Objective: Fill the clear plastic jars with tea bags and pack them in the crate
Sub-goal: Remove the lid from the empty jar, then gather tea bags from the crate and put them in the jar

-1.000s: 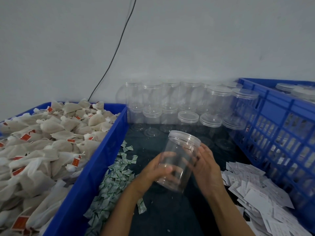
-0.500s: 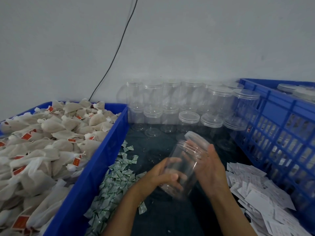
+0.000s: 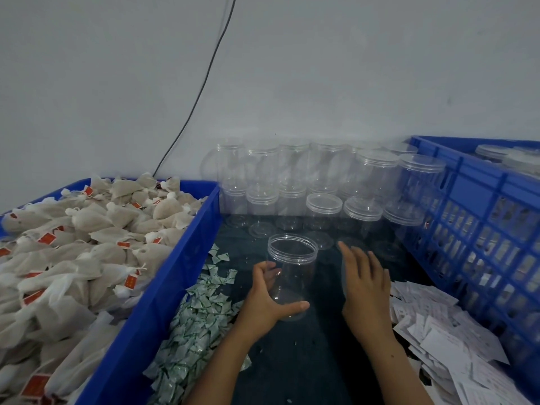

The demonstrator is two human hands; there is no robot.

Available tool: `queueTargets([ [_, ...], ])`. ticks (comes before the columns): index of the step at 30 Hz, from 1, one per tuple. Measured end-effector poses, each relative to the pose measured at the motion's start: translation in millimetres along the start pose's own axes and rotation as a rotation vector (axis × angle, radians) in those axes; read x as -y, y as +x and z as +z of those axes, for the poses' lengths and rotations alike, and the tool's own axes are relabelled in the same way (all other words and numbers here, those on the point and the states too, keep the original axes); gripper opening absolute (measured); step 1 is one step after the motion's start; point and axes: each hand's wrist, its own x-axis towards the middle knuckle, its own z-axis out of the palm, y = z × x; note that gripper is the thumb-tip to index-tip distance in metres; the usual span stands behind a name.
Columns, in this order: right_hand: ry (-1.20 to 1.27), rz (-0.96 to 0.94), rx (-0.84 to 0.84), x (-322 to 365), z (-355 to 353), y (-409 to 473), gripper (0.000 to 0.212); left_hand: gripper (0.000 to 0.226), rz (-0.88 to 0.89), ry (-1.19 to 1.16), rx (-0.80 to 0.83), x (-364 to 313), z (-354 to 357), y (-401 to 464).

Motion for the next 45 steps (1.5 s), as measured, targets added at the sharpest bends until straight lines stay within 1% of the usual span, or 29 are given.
queueTargets([
  [3, -0.108, -0.085, 0.133, 2, 3, 1, 0.107, 0.099, -0.001, 0.079, 0.072, 0, 1, -2],
  [6, -0.130, -0.166, 0.234, 5, 8, 2, 0.105, 0.102, 0.005, 0.165, 0.063, -1, -1, -3],
  [8, -0.033, -0.196, 0.315, 7, 11, -1, 0.104, 0.102, 0.019, 0.219, 0.027, -1, -4, -2],
  [10, 0.112, -0.181, 0.424, 8, 12, -2, 0.100, 0.103, 0.025, 0.264, 0.029, -2, -8, -1],
  [12, 0.241, -0.183, 0.492, 9, 8, -3, 0.092, 0.105, 0.013, 0.197, 0.068, -7, -13, -2],
  [14, 0.497, -0.161, 0.436, 13, -1, -1, 0.074, 0.103, 0.003, 0.010, 0.100, -14, -18, -3],
  [15, 0.663, -0.096, 0.381, 17, -7, 1, 0.062, 0.098, 0.011, -0.077, 0.106, -18, -19, -4],
  [16, 0.811, -0.005, 0.314, 20, -13, 4, 0.052, 0.088, 0.024, -0.134, 0.103, -22, -20, -4],
  [17, 0.921, 0.087, 0.244, 24, -18, 9, 0.049, 0.075, 0.038, -0.165, 0.091, -27, -20, -5],
  [19, 1.055, 0.205, 0.109, 33, -30, 19, 0.047, 0.048, 0.063, -0.177, 0.032, -41, -20, -4],
  [20, 1.107, 0.236, 0.051, 40, -38, 24, 0.045, 0.041, 0.065, -0.175, -0.028, -50, -20, -3],
  [22, 1.185, 0.249, -0.035, 59, -57, 33, 0.042, 0.037, 0.040, -0.157, -0.211, -68, -21, 2],
  [23, 1.222, 0.245, -0.055, 70, -67, 38, 0.042, 0.035, 0.022, -0.140, -0.302, -78, -23, 5],
  [25, 1.312, 0.236, -0.028, 93, -83, 46, 0.041, 0.028, -0.010, -0.096, -0.422, -99, -28, 9],
  [27, 1.381, 0.219, 0.057, 119, -93, 52, 0.037, 0.022, -0.016, -0.028, -0.494, -118, -36, 10],
  [31, 1.386, 0.208, 0.248, 170, -97, 54, 0.029, 0.010, -0.013, 0.174, -0.559, -144, -68, 10],
  [34, 1.349, 0.201, 0.262, 200, -88, 51, 0.031, 0.017, -0.013, 0.384, -0.578, -145, -114, 4],
  [36, 1.358, 0.219, 0.294, 217, -79, 49, 0.031, 0.019, -0.045, 0.550, -0.543, -136, -149, -3],
  [38, 1.373, 0.234, 0.372, 234, -69, 46, 0.030, 0.023, -0.140, 0.758, -0.469, -123, -185, -13],
  [41, 1.393, 0.249, 0.439, 257, -54, 41, 0.034, 0.026, -0.232, 0.952, -0.349, -99, -234, -27],
  [43, 1.399, 0.239, 0.454, 269, -45, 38, 0.036, 0.028, -0.249, 1.056, -0.287, -84, -252, -31],
  [45, 1.394, 0.233, 0.459, 281, -35, 37, 0.035, 0.029, -0.213, 1.157, -0.233, -73, -258, -28],
])
